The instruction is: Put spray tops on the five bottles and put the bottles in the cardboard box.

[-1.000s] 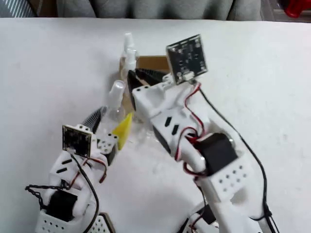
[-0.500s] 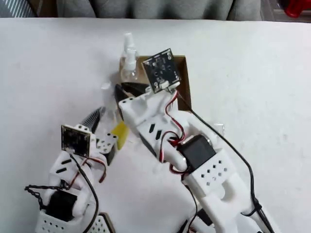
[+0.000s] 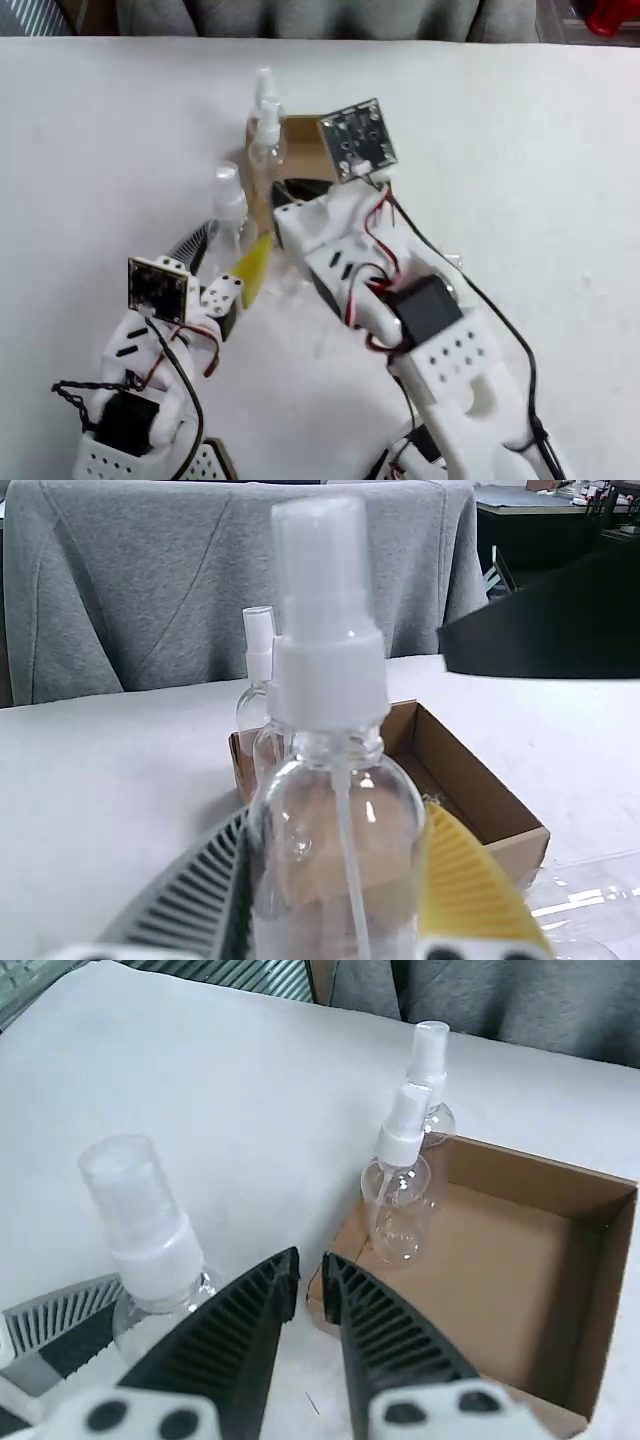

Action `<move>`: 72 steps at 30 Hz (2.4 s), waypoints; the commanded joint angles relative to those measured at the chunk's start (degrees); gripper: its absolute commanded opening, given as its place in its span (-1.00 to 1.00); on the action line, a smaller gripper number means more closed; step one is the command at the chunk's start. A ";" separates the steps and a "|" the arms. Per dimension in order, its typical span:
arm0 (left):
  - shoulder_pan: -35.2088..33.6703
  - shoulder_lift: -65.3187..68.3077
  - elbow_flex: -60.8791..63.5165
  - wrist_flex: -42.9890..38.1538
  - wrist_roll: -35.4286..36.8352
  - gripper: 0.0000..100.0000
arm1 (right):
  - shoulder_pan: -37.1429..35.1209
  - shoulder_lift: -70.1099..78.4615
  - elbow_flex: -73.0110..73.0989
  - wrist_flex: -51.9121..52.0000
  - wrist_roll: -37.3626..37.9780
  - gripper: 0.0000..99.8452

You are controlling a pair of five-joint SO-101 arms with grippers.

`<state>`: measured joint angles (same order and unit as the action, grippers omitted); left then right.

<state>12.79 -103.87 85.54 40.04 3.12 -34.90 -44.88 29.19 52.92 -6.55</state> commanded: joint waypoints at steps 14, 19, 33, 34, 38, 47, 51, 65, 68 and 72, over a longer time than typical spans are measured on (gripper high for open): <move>-5.49 15.96 -15.74 -2.46 4.48 -0.96 | -11.03 -13.49 8.62 9.63 0.09 -0.97; -5.32 22.99 -21.89 -2.81 4.57 -0.96 | -15.16 -20.79 18.73 2.68 6.86 -0.97; -4.44 29.32 -23.30 -11.43 16.09 -0.96 | -20.18 -35.65 52.04 -42.33 9.23 -0.97; -3.56 29.58 -23.30 -11.08 15.47 -0.96 | -20.00 -35.65 52.40 -43.47 9.23 -0.97; 1.54 28.88 -23.21 -10.73 12.31 -0.96 | -19.30 -35.65 53.36 -46.20 9.23 -0.97; 3.21 22.46 -23.21 -8.09 7.56 -0.96 | -16.13 -35.56 54.86 -47.78 9.23 -0.97; 3.30 19.56 -23.38 -5.10 6.15 -0.96 | -13.49 -35.56 55.65 -48.13 9.14 -0.97; 3.21 18.42 -23.21 -3.43 5.63 -0.96 | -11.56 -35.65 57.14 -48.13 9.14 -0.97; 3.21 18.42 -23.21 -3.16 5.71 -0.96 | -11.38 -35.56 57.05 -49.45 9.14 -0.97; 3.21 18.33 -24.88 0.97 5.71 -0.96 | -11.30 -32.57 56.88 -52.53 9.14 -0.97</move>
<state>15.25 -83.91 65.23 38.02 9.19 -48.53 -79.43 86.77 3.52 2.07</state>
